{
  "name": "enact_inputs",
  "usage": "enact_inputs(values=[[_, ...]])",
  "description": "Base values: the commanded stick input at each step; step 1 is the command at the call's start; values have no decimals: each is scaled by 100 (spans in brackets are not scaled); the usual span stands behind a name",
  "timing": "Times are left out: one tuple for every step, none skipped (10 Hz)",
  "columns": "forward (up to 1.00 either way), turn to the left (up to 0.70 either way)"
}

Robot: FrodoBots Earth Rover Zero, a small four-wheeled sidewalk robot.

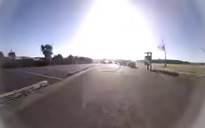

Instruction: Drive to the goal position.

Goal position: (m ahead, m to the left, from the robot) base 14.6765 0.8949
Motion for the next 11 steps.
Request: enact_inputs(values=[[70, 0], [70, 0], [70, 0], [70, 0], [70, 0], [70, 0], [70, 0], [70, 0], [70, 0], [70, 0], [70, 0]])
